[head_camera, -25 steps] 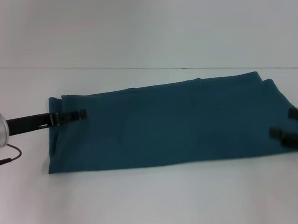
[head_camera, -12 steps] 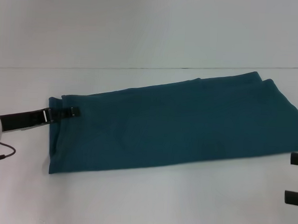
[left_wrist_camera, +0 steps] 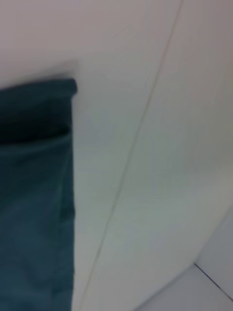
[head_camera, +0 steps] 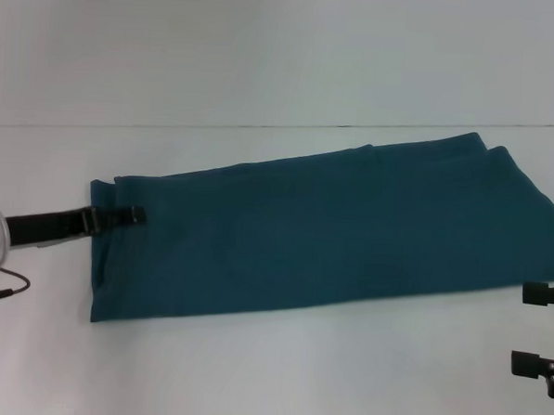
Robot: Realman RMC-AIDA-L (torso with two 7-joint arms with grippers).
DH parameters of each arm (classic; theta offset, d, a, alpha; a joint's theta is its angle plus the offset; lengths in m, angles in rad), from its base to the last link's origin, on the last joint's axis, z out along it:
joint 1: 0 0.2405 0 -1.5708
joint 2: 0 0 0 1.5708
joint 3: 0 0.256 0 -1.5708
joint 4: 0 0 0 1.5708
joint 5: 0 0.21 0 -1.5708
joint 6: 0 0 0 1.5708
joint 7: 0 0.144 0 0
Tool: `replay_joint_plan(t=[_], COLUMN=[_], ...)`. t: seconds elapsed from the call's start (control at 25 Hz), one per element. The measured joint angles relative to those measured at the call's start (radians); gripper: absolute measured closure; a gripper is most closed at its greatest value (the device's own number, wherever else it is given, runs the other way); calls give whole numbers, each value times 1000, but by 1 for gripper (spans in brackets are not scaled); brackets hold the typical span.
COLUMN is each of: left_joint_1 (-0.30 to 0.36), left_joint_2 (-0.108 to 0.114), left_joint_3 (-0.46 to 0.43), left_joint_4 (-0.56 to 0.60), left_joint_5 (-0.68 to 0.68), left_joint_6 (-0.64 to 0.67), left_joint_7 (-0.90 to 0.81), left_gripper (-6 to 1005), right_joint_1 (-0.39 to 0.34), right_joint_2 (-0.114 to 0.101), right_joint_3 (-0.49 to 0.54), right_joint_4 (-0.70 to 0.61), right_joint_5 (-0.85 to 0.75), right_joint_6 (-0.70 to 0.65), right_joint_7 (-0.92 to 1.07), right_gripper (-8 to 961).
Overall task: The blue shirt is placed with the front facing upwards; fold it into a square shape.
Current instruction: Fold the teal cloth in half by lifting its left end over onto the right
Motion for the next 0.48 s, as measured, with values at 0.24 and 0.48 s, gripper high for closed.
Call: replay_joint_plan(t=[0.24,0.48], left_joint_1=[-8,-15], left_joint_2=[-10,-12], left_joint_3=[47,62], left_joint_4=[-40,-60], left_joint_5=[18,39], left_joint_6=[-94,-138], left_joint_7=[-2,-3], left_gripper=[124,123], right_joint_1=[11,13], right_joint_2=[12,20], right_joint_3=[-5,-6], right_joint_4=[1,1], right_joint_5=[0,0], right_joint_6=[0,0], right_joint_7=[1,6], right_gripper=[36,37])
